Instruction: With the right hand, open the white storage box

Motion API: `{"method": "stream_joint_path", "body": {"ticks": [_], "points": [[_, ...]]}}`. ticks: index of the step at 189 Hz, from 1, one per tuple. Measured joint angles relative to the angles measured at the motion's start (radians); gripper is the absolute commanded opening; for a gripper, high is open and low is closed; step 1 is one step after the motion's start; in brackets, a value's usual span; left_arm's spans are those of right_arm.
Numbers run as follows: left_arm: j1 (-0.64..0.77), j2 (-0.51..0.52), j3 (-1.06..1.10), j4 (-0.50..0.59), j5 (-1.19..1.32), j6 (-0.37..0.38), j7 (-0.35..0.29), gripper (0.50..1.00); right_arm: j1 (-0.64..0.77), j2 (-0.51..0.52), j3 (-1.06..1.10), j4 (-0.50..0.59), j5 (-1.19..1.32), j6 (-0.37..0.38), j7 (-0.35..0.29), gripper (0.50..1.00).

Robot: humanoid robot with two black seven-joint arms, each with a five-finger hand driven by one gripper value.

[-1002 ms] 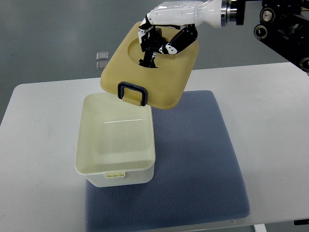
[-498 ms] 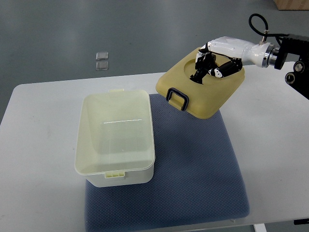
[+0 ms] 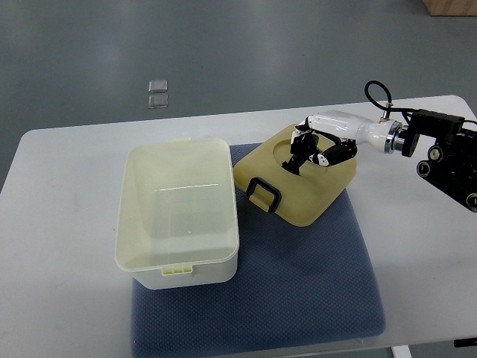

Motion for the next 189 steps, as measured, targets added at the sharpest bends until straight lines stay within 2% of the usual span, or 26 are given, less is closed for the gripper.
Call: {"method": "stream_joint_path", "body": {"ticks": [1, 2, 3, 4, 5, 6, 7, 8, 9, 11, 27, 47, 121, 189], "points": [[0.000, 0.000, 0.000, 0.000, 0.000, 0.000, 0.000, 1.000, -0.001, 0.001, 0.000, 0.000, 0.000, 0.000, 0.000, 0.690], [0.000, 0.000, 0.000, 0.000, 0.000, 0.000, 0.000, 1.000, -0.002, 0.001, 0.000, 0.000, 0.000, 0.000, 0.000, 0.690], [0.000, 0.000, 0.000, 0.000, 0.000, 0.000, 0.000, 1.000, -0.002, 0.002, 0.000, 0.000, 0.000, -0.001, 0.000, 0.721], [0.000, 0.000, 0.000, 0.000, 0.000, 0.000, 0.000, 1.000, -0.003, 0.002, 0.000, 0.000, 0.000, -0.001, 0.000, 0.721], [0.000, 0.000, 0.000, 0.000, 0.000, 0.000, 0.000, 1.000, -0.004, 0.003, 0.000, 0.000, 0.000, -0.001, 0.000, 0.752], [0.000, 0.000, 0.000, 0.000, 0.000, 0.000, 0.000, 1.000, -0.005, 0.003, 0.000, 0.000, 0.000, -0.001, 0.000, 0.752], [0.000, 0.000, 0.000, 0.000, 0.000, 0.000, 0.000, 1.000, -0.006, 0.003, 0.000, 0.000, 0.000, -0.001, 0.000, 0.780], [0.000, 0.000, 0.000, 0.000, 0.000, 0.000, 0.000, 1.000, -0.007, 0.004, 0.000, 0.000, 0.000, -0.002, 0.000, 0.780], [0.000, 0.000, 0.000, 0.000, 0.000, 0.000, 0.000, 1.000, -0.008, 0.004, 0.000, 0.000, 0.000, -0.002, 0.000, 0.805], [0.000, 0.000, 0.000, 0.000, 0.000, 0.000, 0.000, 1.000, -0.010, 0.005, 0.000, 0.000, 0.000, -0.002, 0.000, 0.823], [0.000, 0.000, 0.000, 0.000, 0.000, 0.000, 0.000, 1.000, -0.024, 0.012, 0.000, 0.000, 0.012, -0.003, 0.000, 0.903], [0.000, 0.000, 0.000, 0.000, 0.000, 0.000, 0.000, 1.000, -0.038, 0.022, 0.000, 0.000, 0.053, 0.001, 0.000, 0.923], [0.000, 0.000, 0.000, 0.000, 0.000, 0.000, 0.000, 1.000, -0.047, 0.026, 0.006, 0.009, 0.237, 0.011, 0.000, 0.930], [0.000, 0.000, 0.000, 0.000, 0.000, 0.000, 0.001, 1.000, -0.069, 0.030, 0.013, -0.006, 0.735, 0.008, 0.000, 0.930]]}}
